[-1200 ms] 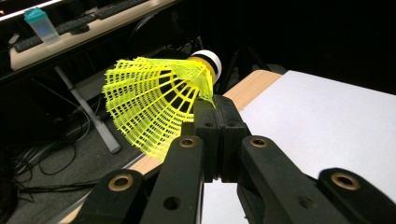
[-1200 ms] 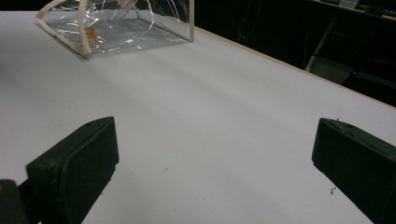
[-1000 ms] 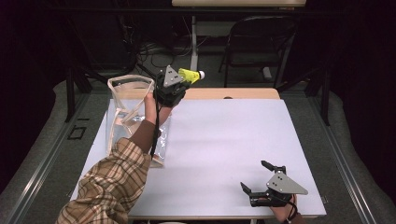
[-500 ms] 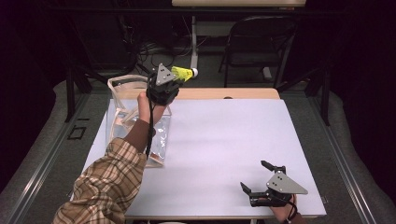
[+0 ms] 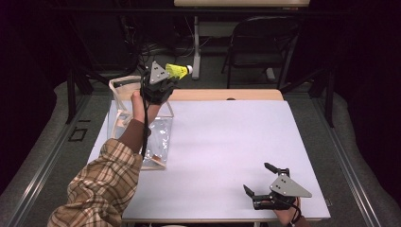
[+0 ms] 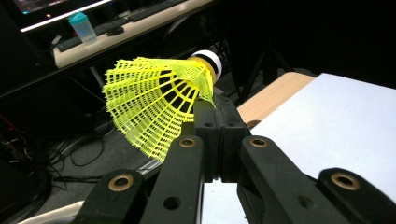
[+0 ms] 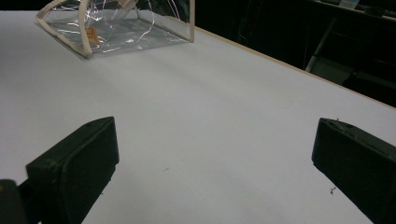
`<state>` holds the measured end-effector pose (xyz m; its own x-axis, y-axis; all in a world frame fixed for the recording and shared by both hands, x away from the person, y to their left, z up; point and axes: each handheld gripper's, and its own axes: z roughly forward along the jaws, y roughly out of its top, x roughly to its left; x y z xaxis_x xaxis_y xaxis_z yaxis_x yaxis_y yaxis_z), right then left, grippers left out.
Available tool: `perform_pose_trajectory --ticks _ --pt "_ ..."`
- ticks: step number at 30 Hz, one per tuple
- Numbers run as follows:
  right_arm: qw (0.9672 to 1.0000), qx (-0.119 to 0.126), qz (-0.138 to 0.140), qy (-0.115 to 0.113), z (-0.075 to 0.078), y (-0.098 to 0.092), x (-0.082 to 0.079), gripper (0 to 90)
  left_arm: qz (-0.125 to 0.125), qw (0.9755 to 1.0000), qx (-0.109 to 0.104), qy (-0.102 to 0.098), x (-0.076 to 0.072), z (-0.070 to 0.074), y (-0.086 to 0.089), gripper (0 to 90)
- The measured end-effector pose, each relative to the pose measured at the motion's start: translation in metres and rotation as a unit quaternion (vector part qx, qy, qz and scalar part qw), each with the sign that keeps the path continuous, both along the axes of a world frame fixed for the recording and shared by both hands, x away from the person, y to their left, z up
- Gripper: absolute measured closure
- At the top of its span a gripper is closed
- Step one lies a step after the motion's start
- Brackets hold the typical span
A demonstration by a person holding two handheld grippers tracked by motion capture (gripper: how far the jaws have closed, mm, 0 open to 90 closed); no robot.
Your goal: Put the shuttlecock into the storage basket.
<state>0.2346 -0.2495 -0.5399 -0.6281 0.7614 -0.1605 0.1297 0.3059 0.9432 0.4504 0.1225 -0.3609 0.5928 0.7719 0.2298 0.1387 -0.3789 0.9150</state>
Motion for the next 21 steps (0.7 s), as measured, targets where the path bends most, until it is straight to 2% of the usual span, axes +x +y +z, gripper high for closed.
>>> perform_pose_trajectory --ticks 7,21 --pt "1.0000 0.000 0.001 0.001 0.000 0.000 0.000 0.1 0.012 0.9999 -0.009 -0.004 0.000 0.004 0.011 89.8" --pt "1.0000 0.002 0.000 0.002 -0.001 0.000 0.001 0.1 0.025 0.9995 -0.017 -0.008 -0.001 0.007 0.021 89.8"
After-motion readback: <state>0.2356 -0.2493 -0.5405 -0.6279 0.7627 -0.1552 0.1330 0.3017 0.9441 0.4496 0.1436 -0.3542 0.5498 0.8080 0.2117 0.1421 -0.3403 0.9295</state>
